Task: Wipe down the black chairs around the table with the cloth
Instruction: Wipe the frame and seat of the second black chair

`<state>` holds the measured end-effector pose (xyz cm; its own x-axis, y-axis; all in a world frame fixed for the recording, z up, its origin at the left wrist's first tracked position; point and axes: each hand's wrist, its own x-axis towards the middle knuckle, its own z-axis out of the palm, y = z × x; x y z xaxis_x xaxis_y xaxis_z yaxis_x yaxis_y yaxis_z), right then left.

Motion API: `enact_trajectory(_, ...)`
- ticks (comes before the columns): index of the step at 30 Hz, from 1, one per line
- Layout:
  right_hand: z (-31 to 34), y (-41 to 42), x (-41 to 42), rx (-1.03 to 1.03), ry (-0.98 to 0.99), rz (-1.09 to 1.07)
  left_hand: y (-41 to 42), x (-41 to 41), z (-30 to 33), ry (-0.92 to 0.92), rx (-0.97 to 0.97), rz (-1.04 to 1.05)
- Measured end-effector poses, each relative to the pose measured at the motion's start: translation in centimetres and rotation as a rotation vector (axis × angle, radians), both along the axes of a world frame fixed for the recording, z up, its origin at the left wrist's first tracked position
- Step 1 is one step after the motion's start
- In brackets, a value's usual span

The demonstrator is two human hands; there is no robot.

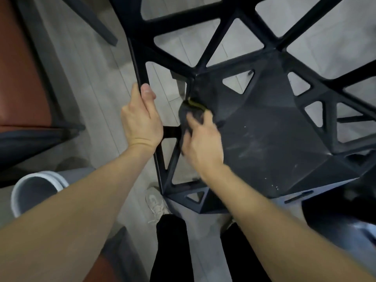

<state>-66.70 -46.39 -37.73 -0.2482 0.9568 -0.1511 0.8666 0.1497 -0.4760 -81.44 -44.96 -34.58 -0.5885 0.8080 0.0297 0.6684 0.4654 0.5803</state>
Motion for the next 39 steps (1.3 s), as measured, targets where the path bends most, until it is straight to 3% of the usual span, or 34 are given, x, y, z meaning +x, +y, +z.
enact_trajectory(3,1.6,-4.9,1.9,-0.145,0.006,0.142,-0.1,0.0,0.0,-0.004,-0.005,0.002)
enact_trajectory(9,-0.9,8.1,-1.5,-0.092,-0.063,-0.131,0.1,-0.2,-0.3,-0.040,0.010,-0.030)
enact_trajectory(16,4.0,-11.6,0.4,-0.298,0.342,-0.181,0.0,-0.1,-0.1,-0.083,0.010,-0.031)
enact_trajectory(20,2.3,-5.5,-2.2,-0.274,0.435,-0.472,0.0,-0.3,0.0,-0.077,0.025,-0.054)
enact_trajectory(23,2.0,-3.9,-2.9,-0.176,0.536,-0.350,0.1,-0.5,-0.1,-0.060,0.031,-0.072)
enact_trajectory(25,1.0,-4.9,0.3,-0.191,0.494,-0.235,0.0,-0.4,0.0,-0.083,0.032,-0.073)
enact_trajectory(28,0.2,-4.5,1.5,-0.256,0.363,-0.396,0.1,-0.3,0.1,-0.105,0.033,-0.072)
enact_trajectory(30,2.1,-5.5,-0.9,-0.237,0.450,-0.400,0.0,-0.3,0.1,-0.111,0.049,-0.074)
enact_trajectory(32,3.7,-7.7,-1.9,-0.221,0.520,-0.268,0.0,-0.4,0.1,-0.123,0.055,-0.087)
enact_trajectory(35,2.7,-6.9,1.1,-0.192,0.328,-0.185,0.0,-0.4,-0.1,-0.104,0.057,-0.086)
enact_trajectory(39,-0.5,2.3,1.0,-0.050,0.102,-0.263,0.0,-0.2,0.0,-0.102,0.054,-0.077)
